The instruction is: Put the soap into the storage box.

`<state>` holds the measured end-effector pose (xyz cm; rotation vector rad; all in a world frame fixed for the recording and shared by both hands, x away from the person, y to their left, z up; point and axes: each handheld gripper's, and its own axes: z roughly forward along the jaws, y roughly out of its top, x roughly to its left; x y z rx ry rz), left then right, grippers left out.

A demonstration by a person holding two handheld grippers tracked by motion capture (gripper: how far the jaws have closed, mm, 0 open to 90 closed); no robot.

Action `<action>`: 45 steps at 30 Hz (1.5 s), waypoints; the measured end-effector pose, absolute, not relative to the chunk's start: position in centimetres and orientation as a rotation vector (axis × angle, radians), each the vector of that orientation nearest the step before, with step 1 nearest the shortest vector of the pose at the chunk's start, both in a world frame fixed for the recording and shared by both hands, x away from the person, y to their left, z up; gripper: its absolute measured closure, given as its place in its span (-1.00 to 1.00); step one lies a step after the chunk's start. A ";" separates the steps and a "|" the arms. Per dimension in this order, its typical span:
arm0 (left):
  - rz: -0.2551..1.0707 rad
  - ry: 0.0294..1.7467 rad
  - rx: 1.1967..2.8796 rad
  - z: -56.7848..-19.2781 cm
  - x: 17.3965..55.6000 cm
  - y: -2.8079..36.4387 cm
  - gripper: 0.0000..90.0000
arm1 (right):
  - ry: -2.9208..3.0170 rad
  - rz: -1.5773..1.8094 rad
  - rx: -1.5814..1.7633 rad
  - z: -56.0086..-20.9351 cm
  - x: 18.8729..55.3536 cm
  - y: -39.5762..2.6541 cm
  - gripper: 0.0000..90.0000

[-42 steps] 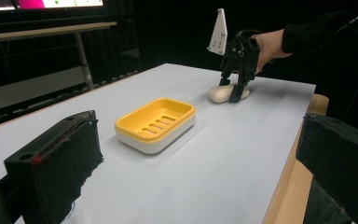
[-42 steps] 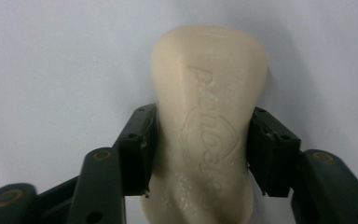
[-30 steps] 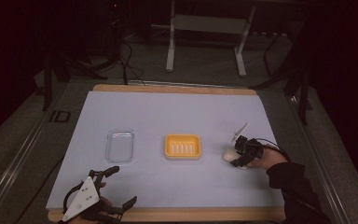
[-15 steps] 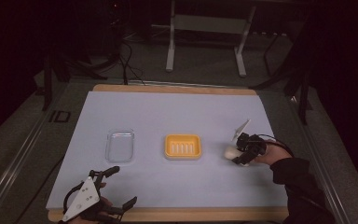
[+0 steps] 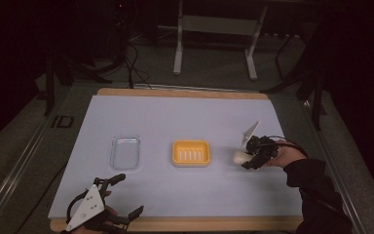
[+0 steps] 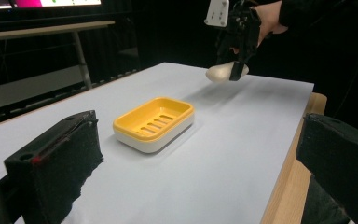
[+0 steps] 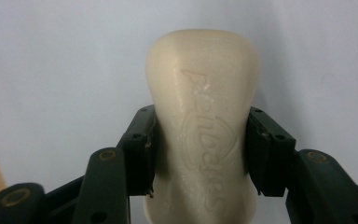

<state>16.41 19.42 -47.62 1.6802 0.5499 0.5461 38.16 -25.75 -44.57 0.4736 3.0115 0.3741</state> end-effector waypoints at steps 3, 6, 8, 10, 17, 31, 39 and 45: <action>0.546 0.552 1.679 -47.6 16.4 19.4 -1.00 | 3.017 0.380 0.437 -43.9 38.1 -25.4 0.10; 0.547 0.551 1.680 -47.6 16.4 19.4 -1.00 | 3.026 0.376 0.391 -43.2 38.1 -24.9 0.10; 0.547 0.550 1.681 -47.6 16.4 19.4 -1.00 | 3.032 0.376 0.369 -42.9 38.0 -24.6 0.10; 0.546 0.551 1.682 -47.6 16.4 19.4 -1.00 | 3.039 0.374 0.339 -42.6 37.9 -24.2 0.10; 0.544 0.551 1.681 -47.6 16.4 19.4 -1.00 | 3.060 0.366 0.258 -42.1 37.9 -23.2 0.10; 0.544 0.552 1.681 -47.6 16.4 19.4 -1.00 | 3.084 0.320 0.066 -41.2 37.9 -20.2 0.10; 0.549 0.550 1.682 -47.6 16.4 19.5 -1.00 | 3.085 0.316 -0.022 -40.9 37.7 -18.6 0.10; 0.547 0.549 1.682 -47.6 16.4 19.5 -1.00 | 3.089 0.307 -0.057 -40.9 37.5 -17.7 0.10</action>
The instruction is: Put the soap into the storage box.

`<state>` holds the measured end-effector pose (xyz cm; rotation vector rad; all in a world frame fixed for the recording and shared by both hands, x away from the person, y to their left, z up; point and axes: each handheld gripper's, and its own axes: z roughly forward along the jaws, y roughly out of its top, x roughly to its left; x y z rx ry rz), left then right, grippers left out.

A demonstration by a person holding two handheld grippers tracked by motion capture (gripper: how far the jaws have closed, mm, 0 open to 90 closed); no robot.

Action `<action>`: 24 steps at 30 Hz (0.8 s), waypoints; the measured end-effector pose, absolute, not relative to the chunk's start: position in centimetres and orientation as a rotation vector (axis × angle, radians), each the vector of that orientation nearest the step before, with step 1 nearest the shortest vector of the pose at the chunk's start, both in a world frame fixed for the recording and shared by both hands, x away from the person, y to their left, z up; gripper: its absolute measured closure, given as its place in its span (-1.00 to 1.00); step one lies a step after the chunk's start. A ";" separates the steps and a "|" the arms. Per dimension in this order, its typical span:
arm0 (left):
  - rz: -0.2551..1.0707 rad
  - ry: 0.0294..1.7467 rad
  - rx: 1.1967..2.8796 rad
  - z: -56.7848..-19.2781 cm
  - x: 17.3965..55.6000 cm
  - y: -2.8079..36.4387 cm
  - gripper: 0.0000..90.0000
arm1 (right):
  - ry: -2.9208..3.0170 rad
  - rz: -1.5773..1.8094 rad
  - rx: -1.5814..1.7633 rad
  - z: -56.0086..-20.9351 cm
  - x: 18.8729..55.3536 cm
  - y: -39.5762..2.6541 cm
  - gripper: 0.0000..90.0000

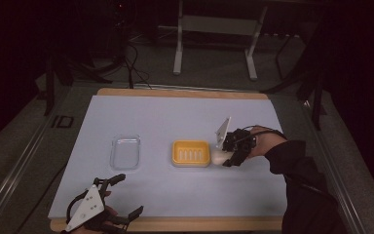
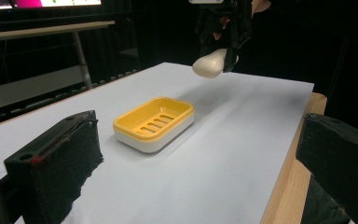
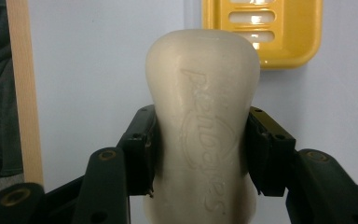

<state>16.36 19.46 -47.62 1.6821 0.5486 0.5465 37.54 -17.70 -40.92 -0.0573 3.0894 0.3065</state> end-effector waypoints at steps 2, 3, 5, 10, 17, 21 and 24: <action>0.547 0.549 1.681 -47.6 16.4 19.5 -1.00 | 3.090 0.307 -0.067 -41.0 37.6 -17.6 0.10; 0.546 0.550 1.680 -47.6 16.4 19.5 -1.00 | 3.097 0.312 -0.073 -41.0 37.6 -17.4 0.10; 0.547 0.549 1.682 -47.6 16.4 19.5 -1.00 | 3.101 0.323 -0.085 -41.1 37.6 -17.2 0.10; 0.548 0.550 1.682 -47.6 16.4 19.4 -1.00 | 3.097 0.383 -0.112 -40.9 37.6 -16.5 0.10; 0.549 0.549 1.685 -47.6 16.3 19.5 -1.00 | 3.093 0.424 -0.148 -40.6 37.8 -15.3 0.10; 0.549 0.548 1.684 -47.6 16.3 19.5 -1.00 | 3.096 0.475 -0.162 -40.5 38.2 -14.6 0.10; 0.551 0.550 1.682 -47.6 16.3 19.6 -1.00 | 3.090 0.507 -0.175 -40.5 38.4 -14.1 0.10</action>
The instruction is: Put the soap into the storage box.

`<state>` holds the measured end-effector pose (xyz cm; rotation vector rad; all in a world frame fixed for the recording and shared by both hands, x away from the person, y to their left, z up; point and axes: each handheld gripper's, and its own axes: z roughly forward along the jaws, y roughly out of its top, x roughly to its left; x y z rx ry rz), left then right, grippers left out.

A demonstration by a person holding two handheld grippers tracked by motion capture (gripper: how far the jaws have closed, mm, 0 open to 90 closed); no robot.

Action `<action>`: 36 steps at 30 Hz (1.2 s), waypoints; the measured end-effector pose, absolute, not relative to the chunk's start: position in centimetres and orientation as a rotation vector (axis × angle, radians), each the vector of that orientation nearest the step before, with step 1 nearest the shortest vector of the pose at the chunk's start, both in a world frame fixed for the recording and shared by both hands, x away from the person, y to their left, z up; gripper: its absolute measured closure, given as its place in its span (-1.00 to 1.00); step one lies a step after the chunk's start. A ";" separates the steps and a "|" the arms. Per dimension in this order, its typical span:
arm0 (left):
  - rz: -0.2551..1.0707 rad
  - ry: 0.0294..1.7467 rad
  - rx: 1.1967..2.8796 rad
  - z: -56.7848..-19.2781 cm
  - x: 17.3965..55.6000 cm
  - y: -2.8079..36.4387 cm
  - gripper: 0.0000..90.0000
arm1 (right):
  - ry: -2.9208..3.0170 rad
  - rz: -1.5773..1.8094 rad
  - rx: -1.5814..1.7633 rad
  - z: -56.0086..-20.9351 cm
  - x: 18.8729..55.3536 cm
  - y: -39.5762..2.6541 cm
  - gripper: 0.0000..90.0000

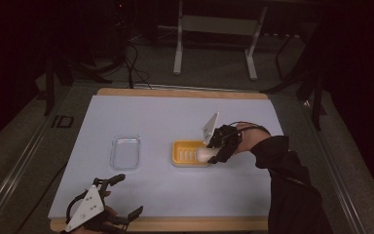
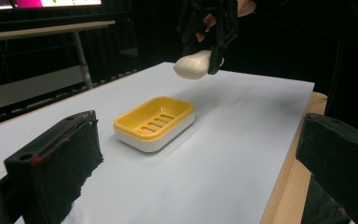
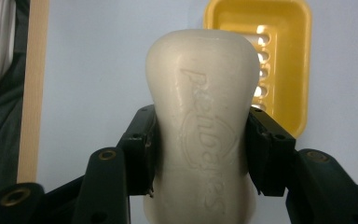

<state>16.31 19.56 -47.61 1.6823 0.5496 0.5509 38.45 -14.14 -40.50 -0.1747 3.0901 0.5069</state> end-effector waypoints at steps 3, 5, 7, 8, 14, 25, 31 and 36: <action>0.549 0.549 1.682 -47.6 16.3 19.5 -1.00 | 3.083 0.532 -0.174 -40.5 38.8 -13.9 0.10; 0.550 0.547 1.685 -47.6 16.3 19.5 -1.00 | 3.081 0.550 -0.155 -40.6 39.3 -13.9 0.10; 0.551 0.548 1.685 -47.6 16.3 19.5 -1.00 | 3.090 0.553 -0.147 -40.7 39.6 -13.8 0.10; 0.551 0.548 1.686 -47.6 16.3 19.5 -1.00 | 3.087 0.557 -0.148 -40.7 39.7 -13.7 0.10; 0.550 0.546 1.687 -47.6 16.3 19.5 -1.00 | 3.067 0.587 -0.167 -40.4 40.1 -12.9 0.10; 0.547 0.546 1.686 -47.6 16.2 19.6 -1.00 | 3.051 0.622 -0.233 -40.6 40.6 -11.0 0.10; 0.544 0.548 1.683 -47.6 16.2 19.7 -1.00 | 3.035 0.611 -0.244 -41.0 40.9 -10.4 0.10; 0.544 0.543 1.691 -47.6 16.2 19.6 -1.00 | 3.017 0.684 -0.254 -41.1 41.7 -9.5 0.10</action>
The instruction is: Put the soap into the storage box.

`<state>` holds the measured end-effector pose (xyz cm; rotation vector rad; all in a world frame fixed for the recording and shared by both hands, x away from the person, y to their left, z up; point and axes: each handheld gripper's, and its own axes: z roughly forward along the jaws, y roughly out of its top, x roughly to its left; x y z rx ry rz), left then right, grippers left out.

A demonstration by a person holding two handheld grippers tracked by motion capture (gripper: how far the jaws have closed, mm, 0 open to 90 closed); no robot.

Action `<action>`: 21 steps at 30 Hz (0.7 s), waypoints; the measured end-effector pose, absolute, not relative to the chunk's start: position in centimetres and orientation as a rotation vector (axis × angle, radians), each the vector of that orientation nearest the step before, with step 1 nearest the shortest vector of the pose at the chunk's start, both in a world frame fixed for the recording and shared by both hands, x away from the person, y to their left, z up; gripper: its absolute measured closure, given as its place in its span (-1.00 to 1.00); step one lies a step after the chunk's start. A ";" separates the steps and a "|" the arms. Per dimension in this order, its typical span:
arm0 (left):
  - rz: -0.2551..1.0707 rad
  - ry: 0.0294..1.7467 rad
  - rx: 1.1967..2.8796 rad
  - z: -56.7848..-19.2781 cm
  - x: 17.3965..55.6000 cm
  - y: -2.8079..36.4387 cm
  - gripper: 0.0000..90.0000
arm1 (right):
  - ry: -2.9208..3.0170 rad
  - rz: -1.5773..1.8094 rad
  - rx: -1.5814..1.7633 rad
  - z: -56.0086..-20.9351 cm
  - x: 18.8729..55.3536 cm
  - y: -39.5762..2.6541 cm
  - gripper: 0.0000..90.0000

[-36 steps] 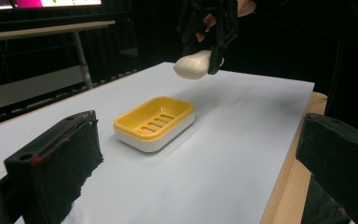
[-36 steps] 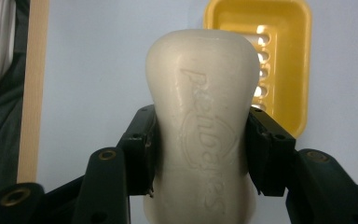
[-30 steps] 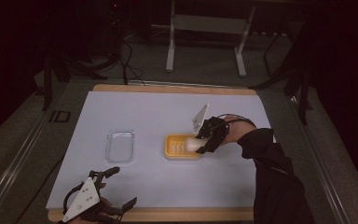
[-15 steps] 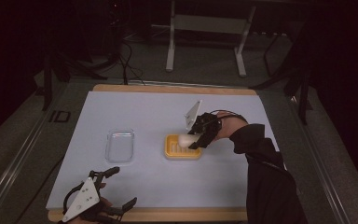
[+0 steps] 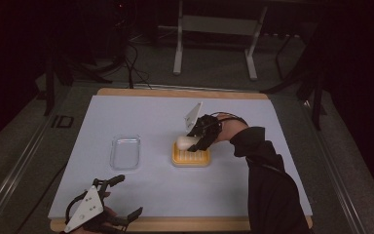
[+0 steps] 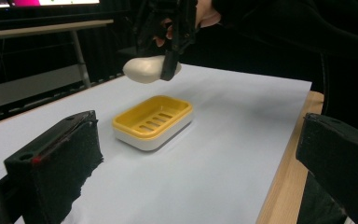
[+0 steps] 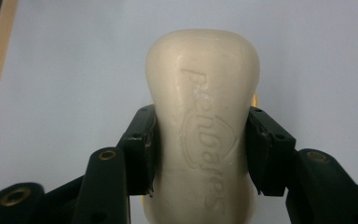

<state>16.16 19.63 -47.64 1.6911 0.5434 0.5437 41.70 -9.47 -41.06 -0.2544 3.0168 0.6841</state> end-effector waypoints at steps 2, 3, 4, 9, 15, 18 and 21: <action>0.544 0.544 1.690 -47.6 16.1 19.7 -1.00 | 3.022 0.707 -0.257 -41.3 41.9 -9.3 0.10; 0.543 0.545 1.688 -47.6 16.1 19.7 -1.00 | 3.026 0.720 -0.254 -41.4 42.0 -9.3 0.10; 0.544 0.546 1.687 -47.6 16.1 19.7 -1.00 | 3.027 0.740 -0.256 -41.6 42.1 -9.2 0.10; 0.549 0.548 1.681 -47.6 16.0 19.8 -1.00 | 3.051 0.736 -0.256 -42.8 42.4 -8.8 0.10; 0.547 0.550 1.679 -47.6 15.9 19.9 -1.00 | 3.086 0.700 -0.233 -44.6 43.0 -8.6 0.10; 0.544 0.550 1.681 -47.6 15.9 19.8 -1.00 | 3.096 0.674 -0.229 -45.6 43.3 -8.7 0.10; 0.544 0.549 1.682 -47.6 15.9 19.8 -1.00 | 3.096 0.637 -0.222 -46.4 43.4 -8.8 0.10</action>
